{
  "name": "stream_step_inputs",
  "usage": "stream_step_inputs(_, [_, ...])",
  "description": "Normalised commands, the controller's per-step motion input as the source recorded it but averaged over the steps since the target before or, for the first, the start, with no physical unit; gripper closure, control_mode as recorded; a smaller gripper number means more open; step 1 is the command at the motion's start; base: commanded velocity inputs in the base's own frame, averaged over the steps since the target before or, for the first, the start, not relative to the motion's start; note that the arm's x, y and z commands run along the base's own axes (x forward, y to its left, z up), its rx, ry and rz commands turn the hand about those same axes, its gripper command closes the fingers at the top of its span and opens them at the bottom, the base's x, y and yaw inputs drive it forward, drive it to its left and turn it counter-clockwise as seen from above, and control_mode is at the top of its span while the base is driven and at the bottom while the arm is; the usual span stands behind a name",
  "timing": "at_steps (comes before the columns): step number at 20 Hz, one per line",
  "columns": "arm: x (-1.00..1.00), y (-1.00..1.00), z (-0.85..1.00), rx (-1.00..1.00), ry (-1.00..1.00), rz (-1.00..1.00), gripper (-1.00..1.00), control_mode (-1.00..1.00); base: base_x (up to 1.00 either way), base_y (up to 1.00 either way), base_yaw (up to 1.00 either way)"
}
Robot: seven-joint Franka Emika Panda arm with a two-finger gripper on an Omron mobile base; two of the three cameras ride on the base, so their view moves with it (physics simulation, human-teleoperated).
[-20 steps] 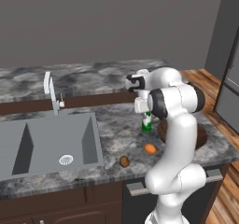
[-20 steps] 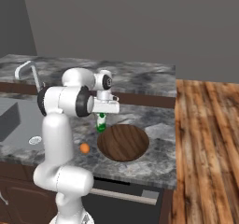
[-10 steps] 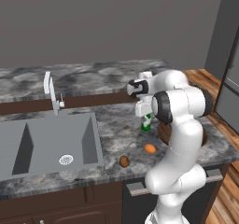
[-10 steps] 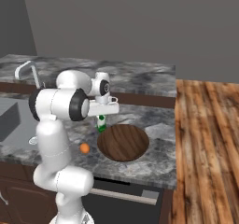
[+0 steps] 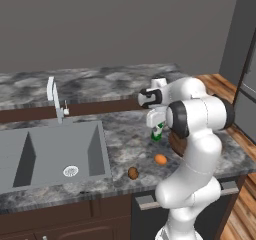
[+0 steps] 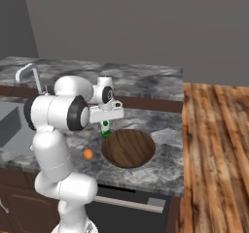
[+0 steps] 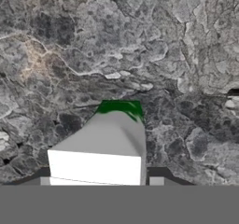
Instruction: Gather the eggs and milk located in the vicinity of the sink area and place them right next to the bowl.
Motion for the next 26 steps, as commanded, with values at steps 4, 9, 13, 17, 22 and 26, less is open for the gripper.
stream_step_inputs(4, [-0.35, -0.04, 0.0, 0.0, -0.04, 0.0, 1.0, -1.0, 0.0, 0.0, 0.0])
stream_step_inputs(9, [-0.49, -0.07, 0.0, 0.0, -0.07, 0.0, 1.0, -1.0, 0.0, 0.0, 0.0])
stream_step_inputs(13, [-0.15, -0.16, 0.0, 0.0, -0.06, 0.0, 1.0, -1.0, 0.0, 0.0, 0.0])
stream_step_inputs(17, [0.01, 0.0, -0.02, 0.0, 0.0, 0.0, 1.0, -1.0, 0.0, 0.0, 0.0])
stream_step_inputs(22, [0.01, 0.0, 0.0, 0.0, 0.0, 0.0, 1.0, -1.0, 0.0, 0.0, 0.0])
stream_step_inputs(26, [0.0, -0.02, 0.0, 0.02, -0.01, 0.0, -1.0, -1.0, 0.0, 0.0, 0.0])
